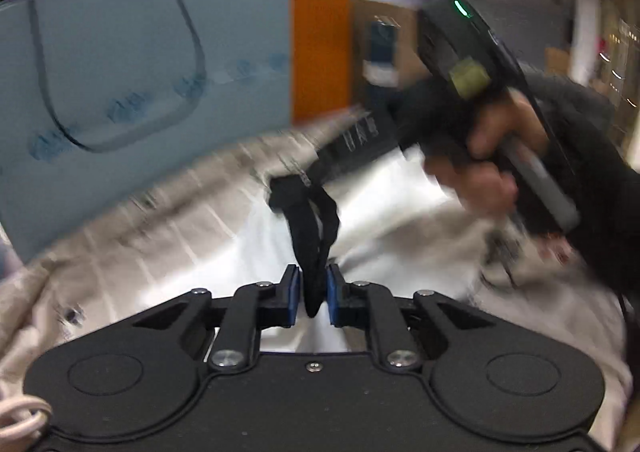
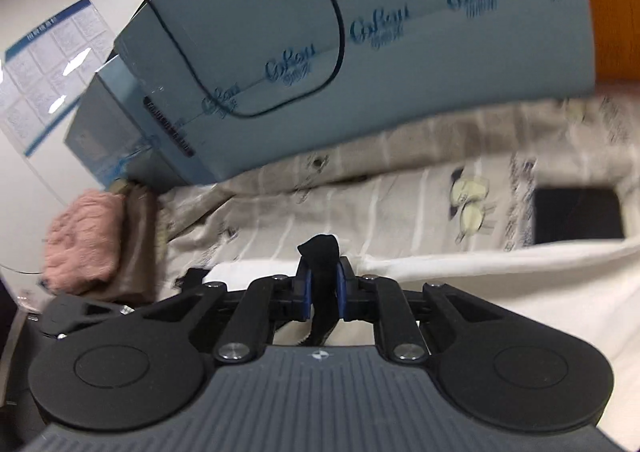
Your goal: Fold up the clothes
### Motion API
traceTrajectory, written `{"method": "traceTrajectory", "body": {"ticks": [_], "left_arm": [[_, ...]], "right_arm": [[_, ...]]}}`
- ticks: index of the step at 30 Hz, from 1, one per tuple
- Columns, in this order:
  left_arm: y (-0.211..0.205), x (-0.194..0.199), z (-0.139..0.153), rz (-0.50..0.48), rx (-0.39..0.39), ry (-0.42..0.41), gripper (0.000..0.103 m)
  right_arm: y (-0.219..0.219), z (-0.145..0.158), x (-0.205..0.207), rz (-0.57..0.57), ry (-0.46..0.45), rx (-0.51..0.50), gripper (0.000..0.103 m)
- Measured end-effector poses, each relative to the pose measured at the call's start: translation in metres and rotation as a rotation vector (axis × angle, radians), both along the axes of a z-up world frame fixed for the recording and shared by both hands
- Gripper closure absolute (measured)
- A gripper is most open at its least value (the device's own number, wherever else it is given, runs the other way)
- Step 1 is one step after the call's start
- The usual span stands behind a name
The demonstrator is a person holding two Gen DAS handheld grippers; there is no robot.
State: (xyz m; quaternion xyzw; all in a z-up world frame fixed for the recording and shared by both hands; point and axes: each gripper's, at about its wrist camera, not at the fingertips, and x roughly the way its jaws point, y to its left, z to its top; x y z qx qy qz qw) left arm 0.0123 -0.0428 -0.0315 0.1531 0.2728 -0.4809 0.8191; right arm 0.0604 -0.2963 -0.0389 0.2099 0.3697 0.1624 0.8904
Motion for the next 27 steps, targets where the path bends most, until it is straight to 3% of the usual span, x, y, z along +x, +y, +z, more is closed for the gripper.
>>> {"method": "traceTrajectory", "body": {"ticks": [1, 3, 5, 10, 13, 16, 17, 23, 27], "left_arm": [[-0.001, -0.003, -0.003, -0.008, 0.018, -0.001, 0.083], [-0.005, -0.01, -0.004, 0.007, 0.019, -0.031, 0.072], [-0.011, -0.014, -0.001, 0.048, -0.006, -0.069, 0.049], [-0.039, -0.003, -0.005, 0.153, -0.037, -0.057, 0.044], [-0.049, 0.007, -0.016, 0.251, 0.053, -0.078, 0.048], [-0.041, 0.011, -0.016, 0.297, 0.102, -0.13, 0.086], [-0.037, 0.013, -0.012, 0.316, 0.102, -0.155, 0.091], [-0.045, 0.055, -0.003, 0.441, 0.123, -0.393, 0.092], [-0.065, 0.094, -0.022, 0.478, 0.169, -0.428, 0.089]], "right_arm": [[-0.001, -0.003, -0.001, 0.007, 0.019, 0.016, 0.092], [-0.004, -0.008, 0.0, -0.008, 0.044, 0.045, 0.092], [-0.006, -0.01, 0.001, -0.03, 0.056, 0.072, 0.092], [-0.008, -0.009, 0.001, -0.091, 0.068, 0.153, 0.092], [-0.011, -0.006, 0.004, -0.128, 0.061, 0.192, 0.092], [-0.014, -0.005, 0.009, -0.164, 0.053, 0.203, 0.092], [-0.014, -0.006, 0.013, -0.163, 0.052, 0.209, 0.092], [-0.002, -0.006, 0.048, -0.179, -0.039, 0.133, 0.092], [0.002, -0.017, 0.077, -0.203, -0.024, 0.08, 0.092]]}}
